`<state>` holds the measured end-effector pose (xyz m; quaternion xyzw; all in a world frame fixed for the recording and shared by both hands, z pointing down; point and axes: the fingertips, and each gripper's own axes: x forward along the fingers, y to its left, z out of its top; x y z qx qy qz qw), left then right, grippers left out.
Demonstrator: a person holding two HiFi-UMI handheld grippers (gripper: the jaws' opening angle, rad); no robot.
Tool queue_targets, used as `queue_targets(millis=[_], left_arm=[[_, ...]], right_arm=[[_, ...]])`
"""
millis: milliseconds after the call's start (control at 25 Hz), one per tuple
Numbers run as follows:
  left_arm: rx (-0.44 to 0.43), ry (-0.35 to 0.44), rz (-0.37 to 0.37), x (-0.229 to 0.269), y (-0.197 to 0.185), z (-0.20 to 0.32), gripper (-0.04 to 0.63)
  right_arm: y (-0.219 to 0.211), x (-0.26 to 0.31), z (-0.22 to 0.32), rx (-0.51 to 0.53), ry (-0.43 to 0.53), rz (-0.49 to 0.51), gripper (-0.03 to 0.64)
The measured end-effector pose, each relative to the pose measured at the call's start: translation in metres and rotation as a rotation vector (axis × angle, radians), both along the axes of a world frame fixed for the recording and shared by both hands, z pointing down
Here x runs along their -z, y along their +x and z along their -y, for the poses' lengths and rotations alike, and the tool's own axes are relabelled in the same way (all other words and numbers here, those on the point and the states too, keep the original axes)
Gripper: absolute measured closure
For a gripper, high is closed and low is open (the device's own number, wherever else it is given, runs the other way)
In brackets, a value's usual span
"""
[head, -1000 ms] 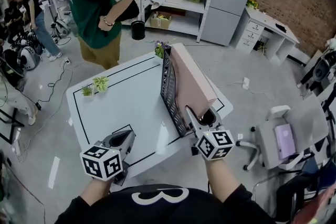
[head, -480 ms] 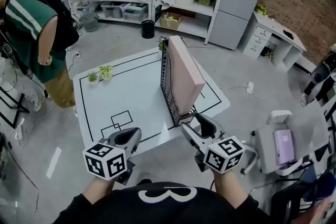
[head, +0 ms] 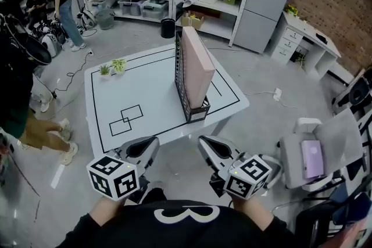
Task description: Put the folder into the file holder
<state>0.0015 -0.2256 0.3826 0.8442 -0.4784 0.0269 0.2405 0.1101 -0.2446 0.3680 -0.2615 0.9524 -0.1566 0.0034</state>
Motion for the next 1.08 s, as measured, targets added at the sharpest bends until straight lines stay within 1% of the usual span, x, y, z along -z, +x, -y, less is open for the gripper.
queue_targets(millis=[240,480,760,1080], left_arm=[[0.015,0.021,0.007,0.006,0.016,-0.026,0.589],[0.031,0.045,0.020,0.011,0.029,-0.041,0.589],[0.028,0.050,0.027,0.011,0.046,-0.042,0.589],[0.015,0.038,0.041,0.003,0.061,-0.033,0.589]], right_arm=[[0.014,0.003,-0.023,0.017,0.022,0.000,0.614],[0.026,0.005,-0.036,0.031,0.029,-0.007,0.614],[0.039,0.004,-0.040,0.035,0.026,-0.009,0.614],[0.053,-0.002,-0.030,0.021,0.027,-0.021,0.614]])
